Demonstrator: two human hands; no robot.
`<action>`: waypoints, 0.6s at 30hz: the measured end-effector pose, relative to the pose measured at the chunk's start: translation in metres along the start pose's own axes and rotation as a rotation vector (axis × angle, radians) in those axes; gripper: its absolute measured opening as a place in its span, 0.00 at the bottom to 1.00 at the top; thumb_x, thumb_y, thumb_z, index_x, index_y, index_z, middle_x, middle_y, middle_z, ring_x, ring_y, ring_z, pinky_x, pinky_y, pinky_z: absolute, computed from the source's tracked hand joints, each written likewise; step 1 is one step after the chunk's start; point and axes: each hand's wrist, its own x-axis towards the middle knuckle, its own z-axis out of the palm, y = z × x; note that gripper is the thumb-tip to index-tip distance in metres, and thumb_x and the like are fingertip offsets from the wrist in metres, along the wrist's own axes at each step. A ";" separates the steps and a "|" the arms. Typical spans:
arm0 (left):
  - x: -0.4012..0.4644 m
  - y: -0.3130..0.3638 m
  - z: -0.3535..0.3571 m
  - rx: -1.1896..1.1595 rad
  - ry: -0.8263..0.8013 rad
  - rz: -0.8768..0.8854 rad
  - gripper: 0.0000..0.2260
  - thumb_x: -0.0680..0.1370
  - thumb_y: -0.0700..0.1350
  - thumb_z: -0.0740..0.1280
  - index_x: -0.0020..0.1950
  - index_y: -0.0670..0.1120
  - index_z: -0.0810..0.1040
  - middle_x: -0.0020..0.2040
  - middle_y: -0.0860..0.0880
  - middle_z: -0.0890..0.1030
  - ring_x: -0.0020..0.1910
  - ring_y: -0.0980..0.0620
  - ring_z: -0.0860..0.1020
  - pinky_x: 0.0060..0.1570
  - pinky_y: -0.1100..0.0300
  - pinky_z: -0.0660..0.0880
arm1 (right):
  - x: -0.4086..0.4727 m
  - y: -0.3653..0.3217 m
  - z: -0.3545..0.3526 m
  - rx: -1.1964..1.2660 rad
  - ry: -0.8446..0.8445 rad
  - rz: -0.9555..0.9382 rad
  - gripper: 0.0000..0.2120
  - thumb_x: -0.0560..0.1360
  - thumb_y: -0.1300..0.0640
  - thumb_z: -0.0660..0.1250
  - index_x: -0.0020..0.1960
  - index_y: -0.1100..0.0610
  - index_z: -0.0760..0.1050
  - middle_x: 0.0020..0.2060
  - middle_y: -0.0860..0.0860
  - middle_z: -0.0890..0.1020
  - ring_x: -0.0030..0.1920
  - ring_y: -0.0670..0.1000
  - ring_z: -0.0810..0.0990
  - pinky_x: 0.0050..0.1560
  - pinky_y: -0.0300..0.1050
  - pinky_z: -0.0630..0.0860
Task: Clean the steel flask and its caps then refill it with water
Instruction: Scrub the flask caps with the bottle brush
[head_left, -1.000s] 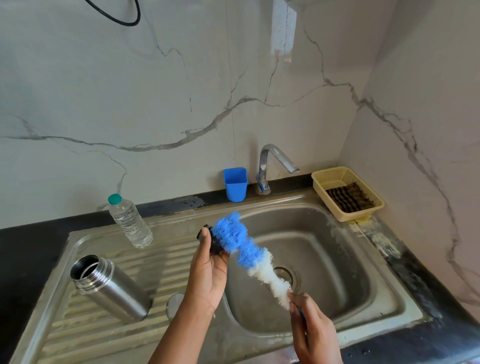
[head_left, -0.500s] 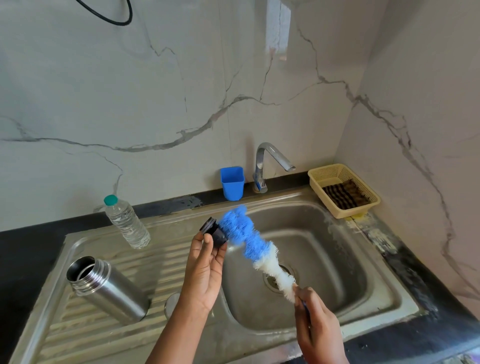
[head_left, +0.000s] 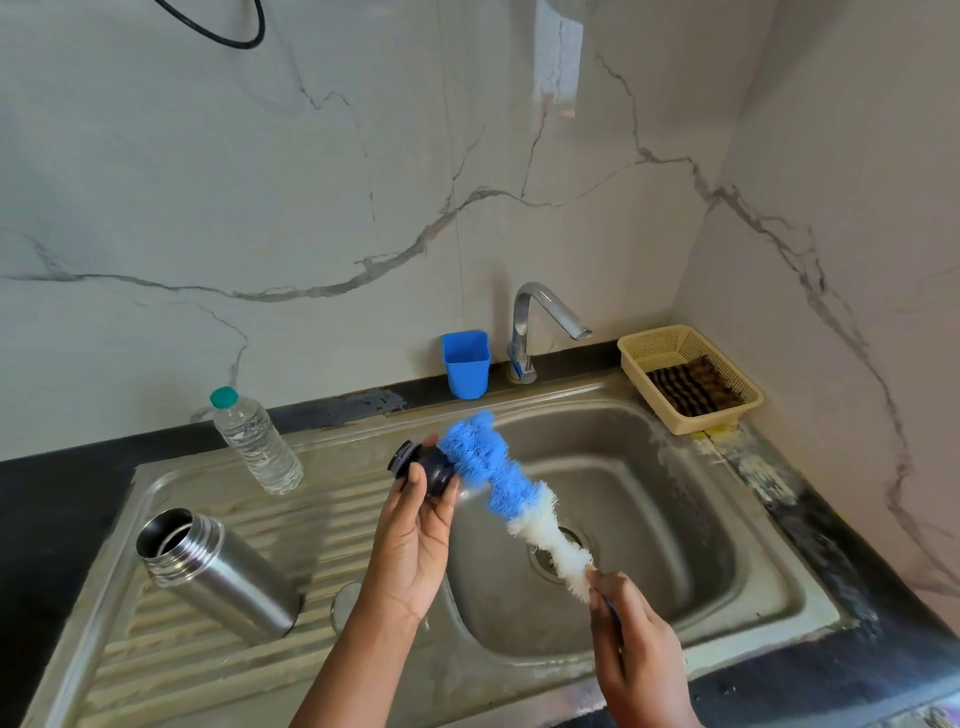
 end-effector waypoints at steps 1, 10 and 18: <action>0.000 0.001 0.001 -0.001 -0.021 -0.003 0.41 0.56 0.51 0.86 0.66 0.41 0.76 0.64 0.41 0.80 0.62 0.48 0.80 0.56 0.57 0.80 | -0.001 0.000 0.000 0.008 0.008 -0.001 0.13 0.76 0.61 0.63 0.55 0.45 0.73 0.44 0.35 0.74 0.31 0.41 0.69 0.34 0.29 0.68; 0.001 -0.007 0.001 -0.007 0.030 0.010 0.27 0.53 0.49 0.86 0.49 0.44 0.86 0.50 0.44 0.85 0.48 0.51 0.84 0.46 0.57 0.82 | -0.002 0.008 -0.004 0.042 -0.015 -0.028 0.15 0.76 0.63 0.64 0.55 0.44 0.72 0.45 0.34 0.75 0.33 0.40 0.71 0.37 0.31 0.70; 0.000 -0.005 0.004 0.006 -0.005 -0.028 0.34 0.59 0.54 0.84 0.61 0.42 0.82 0.57 0.43 0.83 0.54 0.49 0.82 0.56 0.53 0.81 | -0.006 0.007 -0.002 0.016 -0.035 -0.030 0.08 0.80 0.53 0.59 0.57 0.43 0.72 0.49 0.34 0.75 0.40 0.29 0.70 0.40 0.27 0.69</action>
